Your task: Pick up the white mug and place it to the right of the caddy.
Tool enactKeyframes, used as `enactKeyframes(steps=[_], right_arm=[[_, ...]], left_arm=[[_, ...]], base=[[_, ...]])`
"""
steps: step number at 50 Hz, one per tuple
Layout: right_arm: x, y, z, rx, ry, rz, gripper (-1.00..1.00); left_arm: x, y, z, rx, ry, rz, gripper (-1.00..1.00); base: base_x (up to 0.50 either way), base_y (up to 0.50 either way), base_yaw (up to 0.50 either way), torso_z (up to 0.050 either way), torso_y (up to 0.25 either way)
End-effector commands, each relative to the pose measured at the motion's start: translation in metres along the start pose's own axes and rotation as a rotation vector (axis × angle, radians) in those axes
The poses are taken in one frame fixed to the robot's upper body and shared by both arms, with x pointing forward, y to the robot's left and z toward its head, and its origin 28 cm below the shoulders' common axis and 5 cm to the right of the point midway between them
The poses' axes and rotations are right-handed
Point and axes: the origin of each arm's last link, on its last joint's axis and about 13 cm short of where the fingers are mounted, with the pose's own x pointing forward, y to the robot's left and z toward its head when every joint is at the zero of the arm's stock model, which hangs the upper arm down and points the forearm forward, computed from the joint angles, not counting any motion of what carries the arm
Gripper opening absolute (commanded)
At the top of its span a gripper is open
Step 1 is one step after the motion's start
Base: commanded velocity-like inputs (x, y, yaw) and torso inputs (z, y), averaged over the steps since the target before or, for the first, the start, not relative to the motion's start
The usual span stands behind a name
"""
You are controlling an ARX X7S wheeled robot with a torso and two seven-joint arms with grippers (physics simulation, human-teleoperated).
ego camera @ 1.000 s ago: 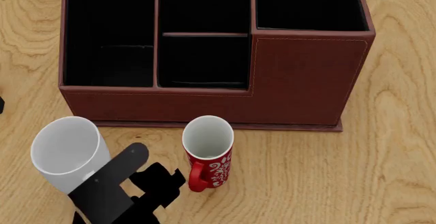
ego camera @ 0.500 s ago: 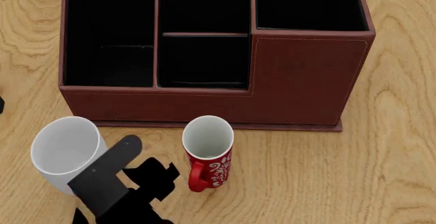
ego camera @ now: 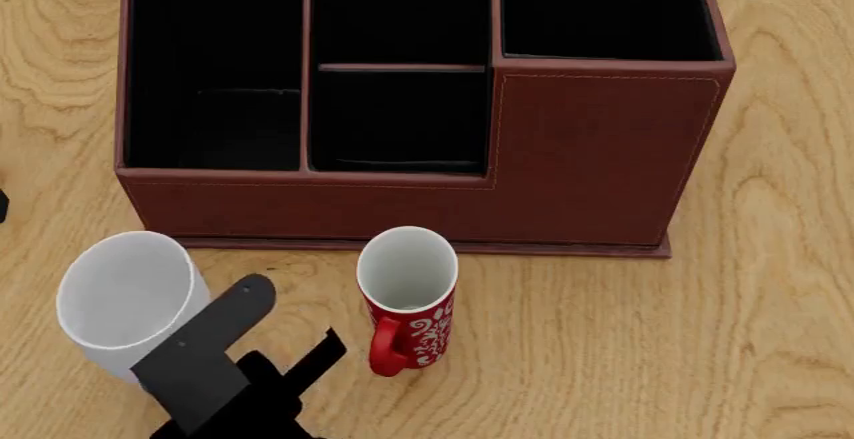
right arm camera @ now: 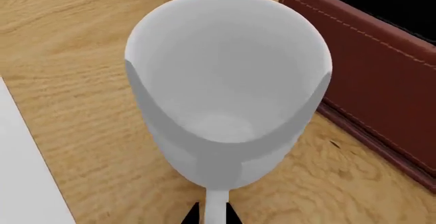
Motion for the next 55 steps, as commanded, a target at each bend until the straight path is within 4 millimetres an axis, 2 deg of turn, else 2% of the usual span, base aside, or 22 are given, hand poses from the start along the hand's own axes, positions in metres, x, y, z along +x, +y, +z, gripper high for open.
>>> enactKeyframes(steps=[1, 2, 12, 18, 28, 40, 55], right_arm=[[-0.018, 0.002, -0.002, -0.078, -0.052, -0.080, -1.00], [-0.022, 0.004, -0.002, -0.039, -0.050, -0.053, -1.00], [-0.065, 0.020, -0.002, -0.039, -0.068, -0.048, -1.00], [-0.086, 0.025, 0.010, -0.043, -0.089, -0.033, -1.00], [-0.119, 0.026, 0.030, -0.041, -0.133, -0.032, -1.00], [-0.151, 0.018, 0.044, -0.090, -0.163, -0.127, -1.00], [-0.179, -0.011, 0.058, -0.125, -0.183, -0.281, -1.00]], left_arm=[[-0.002, -0.002, -0.002, -0.004, 0.001, -0.007, 1.00], [-0.002, -0.003, -0.003, 0.001, -0.001, -0.012, 1.00], [-0.002, -0.008, 0.002, 0.004, -0.004, -0.031, 1.00], [-0.004, -0.007, 0.011, 0.002, -0.029, -0.029, 1.00], [-0.003, -0.007, 0.012, 0.003, -0.031, -0.034, 1.00], [-0.006, -0.005, 0.014, 0.006, -0.039, -0.026, 1.00], [-0.007, -0.007, 0.016, 0.007, -0.042, -0.034, 1.00]], base=[[0.00, 0.00, 0.00, 0.000, 0.000], [0.00, 0.00, 0.00, 0.000, 0.000], [0.00, 0.00, 0.00, 0.000, 0.000], [0.00, 0.00, 0.00, 0.000, 0.000], [0.00, 0.00, 0.00, 0.000, 0.000], [0.00, 0.00, 0.00, 0.000, 0.000], [0.00, 0.00, 0.00, 0.000, 0.001]])
